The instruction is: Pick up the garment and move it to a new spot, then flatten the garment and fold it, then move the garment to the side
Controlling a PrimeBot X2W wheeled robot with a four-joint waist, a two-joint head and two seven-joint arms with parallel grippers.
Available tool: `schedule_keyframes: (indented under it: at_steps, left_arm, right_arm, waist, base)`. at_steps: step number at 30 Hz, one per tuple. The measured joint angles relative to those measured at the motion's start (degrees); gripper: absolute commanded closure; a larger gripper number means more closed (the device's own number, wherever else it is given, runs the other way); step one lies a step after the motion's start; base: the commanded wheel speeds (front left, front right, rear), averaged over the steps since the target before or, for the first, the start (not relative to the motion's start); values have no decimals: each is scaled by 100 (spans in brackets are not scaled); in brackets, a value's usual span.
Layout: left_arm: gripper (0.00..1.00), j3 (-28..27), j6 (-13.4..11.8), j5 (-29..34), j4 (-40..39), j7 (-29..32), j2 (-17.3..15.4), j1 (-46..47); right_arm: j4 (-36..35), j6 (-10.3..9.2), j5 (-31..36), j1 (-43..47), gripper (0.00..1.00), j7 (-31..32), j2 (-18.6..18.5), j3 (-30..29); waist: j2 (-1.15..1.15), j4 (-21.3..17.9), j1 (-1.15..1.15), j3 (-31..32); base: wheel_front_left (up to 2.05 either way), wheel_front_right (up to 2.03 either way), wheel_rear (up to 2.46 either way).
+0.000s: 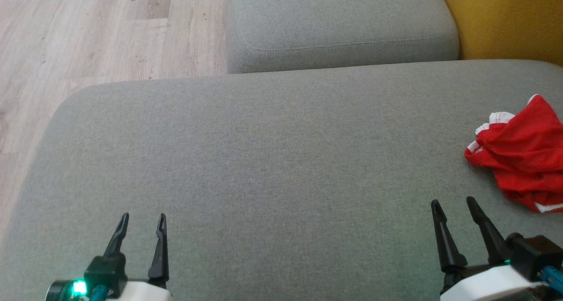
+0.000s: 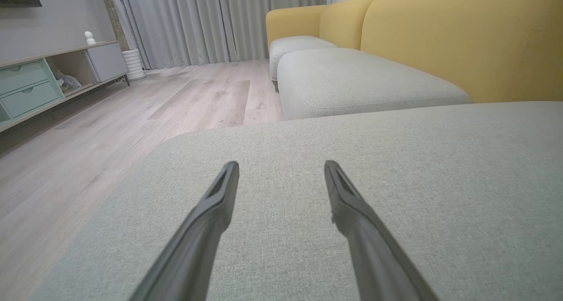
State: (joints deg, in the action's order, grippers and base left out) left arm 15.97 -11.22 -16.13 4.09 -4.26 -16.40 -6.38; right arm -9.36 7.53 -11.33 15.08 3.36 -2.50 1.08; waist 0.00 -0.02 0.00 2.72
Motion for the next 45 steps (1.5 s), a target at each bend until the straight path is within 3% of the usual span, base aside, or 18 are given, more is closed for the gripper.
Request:
schedule_keyframes:
  at_steps: [17,18,22,45]
  left_arm:
    - [0,68,-127,49,-53,74,-94,-2]
    - [100,71,-136,49,-40,73,-87,-2]
    - [100,108,-135,35,274,73,32,-105]
    - [100,-133,222,-1416,466,222,247,-73]
  right_arm:
    - [-18,0,82,-1,0,27,0,3]
    - [-7,0,82,-1,100,42,0,7]
    - [381,0,64,21,100,45,1,29]
    - [773,0,-1517,-164,100,35,-10,20]
  waist:
    - [0,13,0,-11]
    - [0,12,0,-14]
    - [0,11,1,-17]
    - [0,9,1,-67]
  base:
    - [0,0,0]
    - [0,0,0]
    - [0,0,0]
    - [0,0,0]
